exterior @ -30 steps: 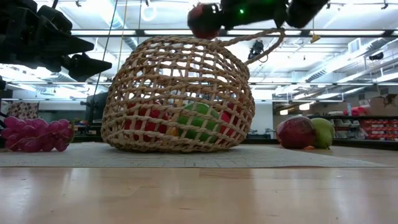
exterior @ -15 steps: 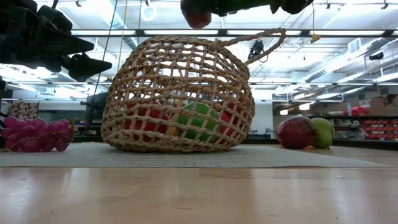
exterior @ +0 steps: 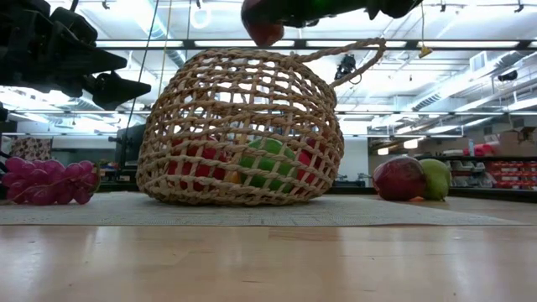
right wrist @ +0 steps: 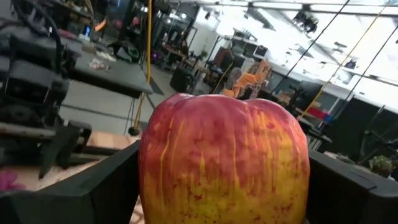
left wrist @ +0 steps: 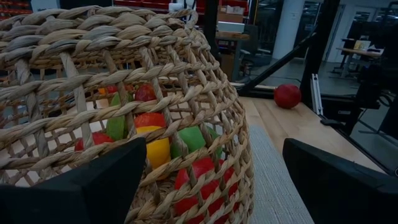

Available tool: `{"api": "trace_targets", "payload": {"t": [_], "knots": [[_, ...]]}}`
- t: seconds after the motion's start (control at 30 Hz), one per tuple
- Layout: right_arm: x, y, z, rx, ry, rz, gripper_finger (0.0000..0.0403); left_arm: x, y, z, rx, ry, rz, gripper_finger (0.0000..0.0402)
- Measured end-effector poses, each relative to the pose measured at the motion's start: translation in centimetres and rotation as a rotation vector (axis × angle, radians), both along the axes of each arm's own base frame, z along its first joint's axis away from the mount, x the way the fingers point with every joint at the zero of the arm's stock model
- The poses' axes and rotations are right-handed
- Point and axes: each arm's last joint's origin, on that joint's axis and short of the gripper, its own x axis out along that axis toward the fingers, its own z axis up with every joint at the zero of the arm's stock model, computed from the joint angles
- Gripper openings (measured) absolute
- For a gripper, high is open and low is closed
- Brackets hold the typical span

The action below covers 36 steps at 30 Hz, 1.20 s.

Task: Build produce basket
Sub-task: Put the red and yellow apple into the brown basket

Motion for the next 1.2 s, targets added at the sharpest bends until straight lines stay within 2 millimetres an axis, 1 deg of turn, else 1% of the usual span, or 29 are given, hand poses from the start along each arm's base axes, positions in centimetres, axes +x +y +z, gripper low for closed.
{"api": "trace_targets", "payload": {"t": [0.1, 0.33, 0.53, 0.63, 0.77, 0.87, 0.93, 1.03, 1.2], "knots": [[0.0, -0.2, -0.3, 0.045, 0.008, -0.014, 0.0364, 0.0, 0.0, 0.0, 0.0, 0.0, 0.0, 0.0386], [-0.9, -2.0, -0.9, 0.191, 0.087, -0.061, 0.0364, 0.0, 0.0, 0.0, 0.0, 0.0, 0.0, 0.0386], [-1.6, -2.1, -1.4, 0.265, 0.163, -0.084, 0.0364, 0.0, 0.0, 0.0, 0.0, 0.0, 0.0, 0.0386], [-2.7, -1.7, -0.6, 0.278, 0.181, -0.106, 0.0364, 0.0, 0.0, 0.0, 0.0, 0.001, 0.0, 0.0386], [-4.9, -0.7, 1.3, 0.318, 0.161, -0.124, 0.0364, 0.0, 0.0, 0.0, 0.0, 0.0, 0.0, 0.0386], [-6.1, -0.1, 2.1, 0.359, 0.143, -0.112, 0.0364, 0.0, 0.0, 0.0, -0.001, 0.0, 0.0, 0.0386], [-6.6, 0.2, 1.8, 0.368, 0.146, -0.09, 0.0364, 0.0, 0.0, 0.0, 0.0, 0.0, 0.0, 0.0386], [-6.9, 0.3, 0.6, 0.37, 0.163, -0.054, 0.0364, 0.0, 0.0, 0.0, 0.0, 0.0, 0.0, 0.0386], [-7.1, -0.5, -0.3, 0.381, 0.141, -0.014, 0.0364, 0.0, 0.0, 0.0, 0.0, 0.0, 0.0, 0.0386]]}}
